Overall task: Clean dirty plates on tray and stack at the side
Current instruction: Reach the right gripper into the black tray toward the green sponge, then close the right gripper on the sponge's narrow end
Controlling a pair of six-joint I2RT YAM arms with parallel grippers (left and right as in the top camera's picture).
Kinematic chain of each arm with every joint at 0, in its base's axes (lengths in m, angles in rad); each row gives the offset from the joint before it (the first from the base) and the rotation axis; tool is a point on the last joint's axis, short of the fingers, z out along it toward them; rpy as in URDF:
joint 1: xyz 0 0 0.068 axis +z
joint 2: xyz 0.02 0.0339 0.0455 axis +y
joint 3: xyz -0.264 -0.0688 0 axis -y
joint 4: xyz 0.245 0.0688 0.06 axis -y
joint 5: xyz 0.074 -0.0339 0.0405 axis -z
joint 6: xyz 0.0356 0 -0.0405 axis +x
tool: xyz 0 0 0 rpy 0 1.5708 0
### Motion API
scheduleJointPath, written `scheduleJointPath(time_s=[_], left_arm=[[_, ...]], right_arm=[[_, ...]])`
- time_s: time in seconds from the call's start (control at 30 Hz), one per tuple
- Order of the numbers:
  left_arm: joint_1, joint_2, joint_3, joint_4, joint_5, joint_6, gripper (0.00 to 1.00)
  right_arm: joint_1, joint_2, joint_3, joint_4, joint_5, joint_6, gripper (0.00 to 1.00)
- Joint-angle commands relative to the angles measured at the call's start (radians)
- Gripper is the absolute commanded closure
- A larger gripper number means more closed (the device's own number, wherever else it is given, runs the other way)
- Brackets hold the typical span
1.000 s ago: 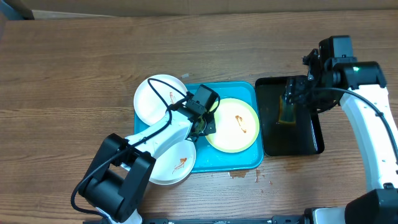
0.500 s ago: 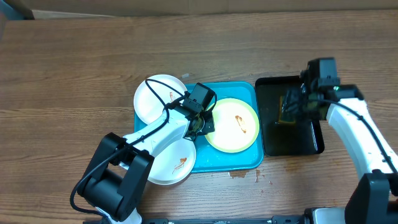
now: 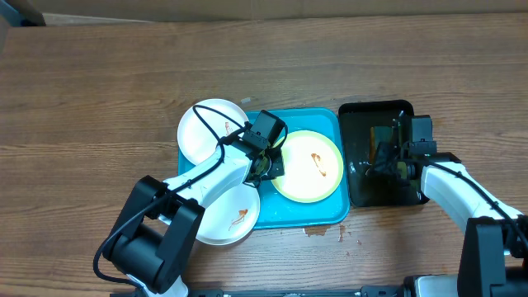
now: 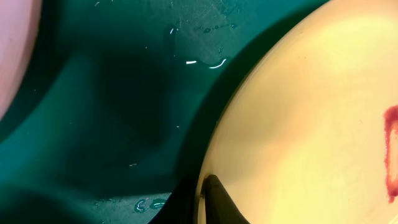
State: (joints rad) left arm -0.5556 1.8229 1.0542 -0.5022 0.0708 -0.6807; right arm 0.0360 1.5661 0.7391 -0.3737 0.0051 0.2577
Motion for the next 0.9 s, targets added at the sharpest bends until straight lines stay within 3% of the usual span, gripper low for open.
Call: scheduleJointPath(time_s=[0.0,0.13,0.2,0.27,0.57,0.87], left_arm=[[0.006,0.016,-0.005,-0.011,-0.01,0.008,0.9],[0.006,0.016,-0.005,-0.014,-0.01,0.008,0.89],[0.006,0.016,-0.005,-0.014,-0.011,0.009,0.89],[0.006,0.016,-0.005,-0.014,-0.011,0.008,0.89],[0.006,0.016,-0.005,-0.014,-0.011,0.008,0.87],[0.006,0.016,-0.005,-0.013,-0.011,0.008,0.86]], right_arm=[[0.004,0.001,-0.009,0.004,0.017,0.005,0.68],[0.004,0.001,-0.009,-0.006,0.016,0.005,0.65],[0.004,0.001,-0.009,-0.017,0.017,0.005,0.41],[0.004,0.001,-0.009,-0.012,0.018,0.004,0.35],[0.004,0.003,-0.019,0.104,0.039,0.001,0.34],[0.004,0.095,-0.06,0.193,0.039,0.001,0.44]])
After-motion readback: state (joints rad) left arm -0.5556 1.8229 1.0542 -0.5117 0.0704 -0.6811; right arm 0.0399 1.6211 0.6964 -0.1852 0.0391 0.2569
